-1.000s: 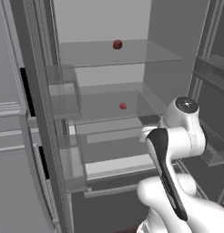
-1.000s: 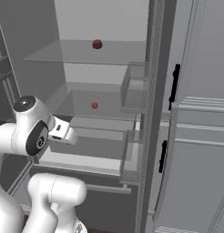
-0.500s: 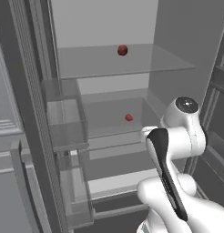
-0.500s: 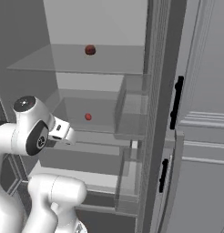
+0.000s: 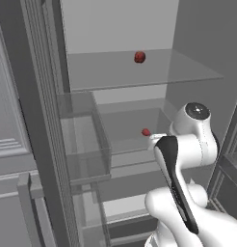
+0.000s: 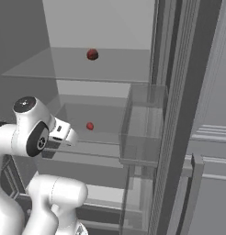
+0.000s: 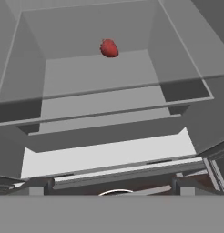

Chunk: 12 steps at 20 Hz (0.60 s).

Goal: Take the strawberry from the fridge and place it on top of the pancake, located on the dining counter.

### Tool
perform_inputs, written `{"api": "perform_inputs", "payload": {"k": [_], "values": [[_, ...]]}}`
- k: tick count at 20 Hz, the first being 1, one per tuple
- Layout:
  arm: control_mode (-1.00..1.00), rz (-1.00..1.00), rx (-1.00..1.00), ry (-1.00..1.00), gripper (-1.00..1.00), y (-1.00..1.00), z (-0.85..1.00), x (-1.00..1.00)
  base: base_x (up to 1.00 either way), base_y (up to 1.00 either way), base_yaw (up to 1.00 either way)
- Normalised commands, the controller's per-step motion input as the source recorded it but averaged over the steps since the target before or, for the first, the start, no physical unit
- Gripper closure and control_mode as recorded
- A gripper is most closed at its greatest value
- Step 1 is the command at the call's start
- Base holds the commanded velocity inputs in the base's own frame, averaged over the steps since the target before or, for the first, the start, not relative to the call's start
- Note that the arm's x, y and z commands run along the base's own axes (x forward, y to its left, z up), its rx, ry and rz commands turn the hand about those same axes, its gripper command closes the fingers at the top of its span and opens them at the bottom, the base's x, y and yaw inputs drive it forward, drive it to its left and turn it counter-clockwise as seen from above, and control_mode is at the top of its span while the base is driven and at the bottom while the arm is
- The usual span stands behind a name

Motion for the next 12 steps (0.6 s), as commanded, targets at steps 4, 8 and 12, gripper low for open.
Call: {"api": "perform_inputs", "payload": {"k": [4, 8, 12], "values": [[1.0, 0.0, 0.0, 0.0, -1.0, 0.0, 0.0, 0.0, 0.83, 0.0, 0.0], [1.0, 0.0, 0.0, 0.0, -1.0, 0.0, 0.0, 0.0, 0.75, 0.0, 0.0], [-1.0, 0.0, 0.0, 0.0, -1.0, -0.02, 0.0, 0.75, 0.17, 0.0, 0.0]]}}
